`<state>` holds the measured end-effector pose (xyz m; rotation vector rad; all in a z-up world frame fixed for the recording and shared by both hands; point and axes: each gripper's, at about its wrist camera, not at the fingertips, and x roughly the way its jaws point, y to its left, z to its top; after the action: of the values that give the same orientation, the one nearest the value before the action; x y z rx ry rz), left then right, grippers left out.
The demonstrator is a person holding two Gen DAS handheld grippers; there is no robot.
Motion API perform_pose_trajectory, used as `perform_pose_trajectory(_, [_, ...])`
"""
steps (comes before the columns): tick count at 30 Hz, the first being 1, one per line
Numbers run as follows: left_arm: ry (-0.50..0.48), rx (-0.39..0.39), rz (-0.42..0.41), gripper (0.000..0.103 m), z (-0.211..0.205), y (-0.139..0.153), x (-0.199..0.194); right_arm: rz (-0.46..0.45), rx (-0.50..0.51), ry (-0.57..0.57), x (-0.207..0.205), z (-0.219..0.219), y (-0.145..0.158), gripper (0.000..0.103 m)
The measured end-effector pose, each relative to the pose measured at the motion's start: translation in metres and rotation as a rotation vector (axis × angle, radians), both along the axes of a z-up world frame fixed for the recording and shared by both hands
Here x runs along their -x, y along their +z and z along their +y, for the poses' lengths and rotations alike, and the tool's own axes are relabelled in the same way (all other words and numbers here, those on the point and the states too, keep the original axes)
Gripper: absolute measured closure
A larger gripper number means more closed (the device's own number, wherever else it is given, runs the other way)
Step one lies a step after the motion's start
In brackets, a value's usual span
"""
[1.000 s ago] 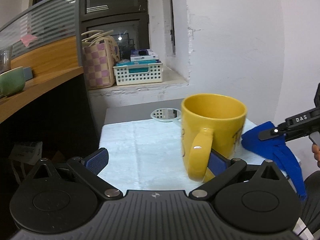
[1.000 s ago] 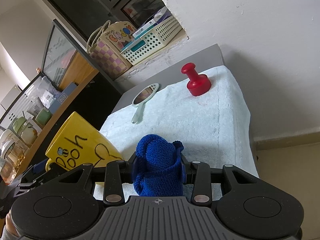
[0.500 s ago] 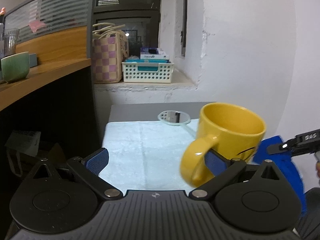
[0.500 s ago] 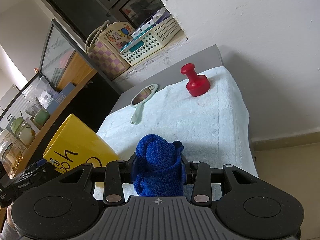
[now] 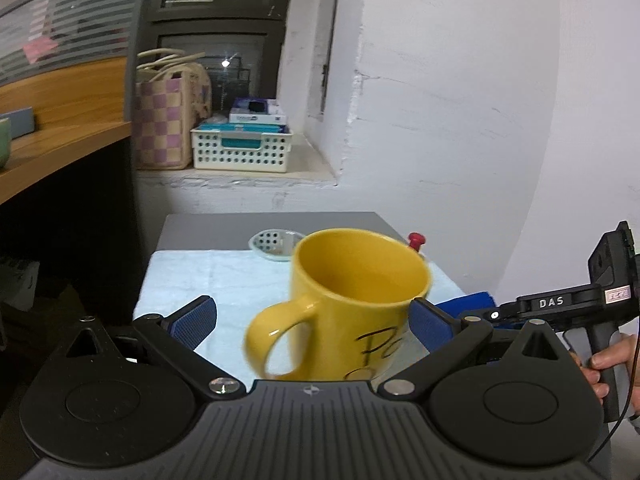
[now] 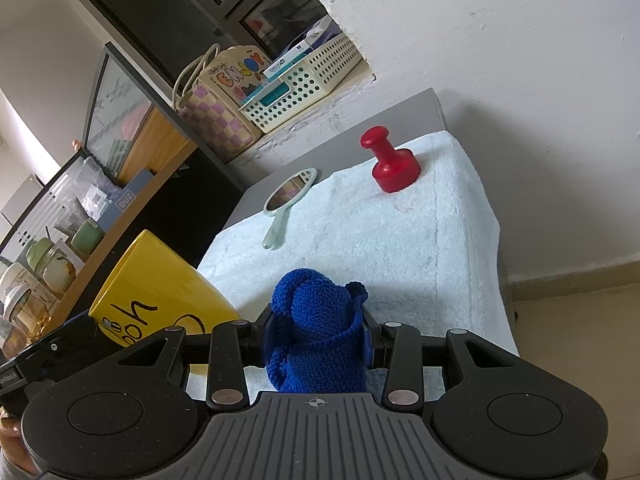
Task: Clean container
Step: 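Tilt the yellow mug opening toward the right gripper holding the blue cloth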
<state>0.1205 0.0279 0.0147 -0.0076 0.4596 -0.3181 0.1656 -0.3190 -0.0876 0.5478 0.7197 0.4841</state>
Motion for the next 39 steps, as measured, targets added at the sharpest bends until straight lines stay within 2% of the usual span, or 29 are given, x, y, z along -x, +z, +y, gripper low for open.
perform_pose_trajectory(10, [-0.001, -0.069, 0.001, 0.000, -0.048, 0.004, -0.023, -0.002, -0.020, 0.003, 0.001, 0.002, 0.002, 0.061])
perform_pose_trajectory(13, [0.003, -0.088, 0.010, 0.000, -0.059, 0.003, -0.031, -0.001, -0.028, 0.006, -0.002, -0.012, -0.010, 0.060])
perform_pose_trajectory(17, [0.027, -0.113, 0.008, 0.000, -0.068, -0.001, -0.037, -0.001, -0.032, 0.008, -0.003, -0.013, -0.011, 0.060])
perform_pose_trajectory(21, [0.027, -0.129, -0.012, 0.001, -0.068, -0.004, -0.035, -0.002, -0.033, 0.009, -0.003, -0.013, -0.011, 0.060])
perform_pose_trajectory(25, [0.034, -0.133, -0.026, 0.010, -0.064, -0.007, -0.032, -0.010, -0.043, 0.021, -0.003, -0.010, -0.007, 0.060])
perform_pose_trajectory(32, [-0.001, -0.115, -0.058, 0.010, -0.055, -0.010, -0.024, -0.028, -0.062, 0.048, -0.003, -0.004, 0.002, 0.060])
perform_pose_trajectory(39, [-0.078, -0.076, -0.119, 0.010, -0.036, -0.016, -0.005, -0.045, -0.081, 0.074, -0.003, 0.001, 0.011, 0.061])
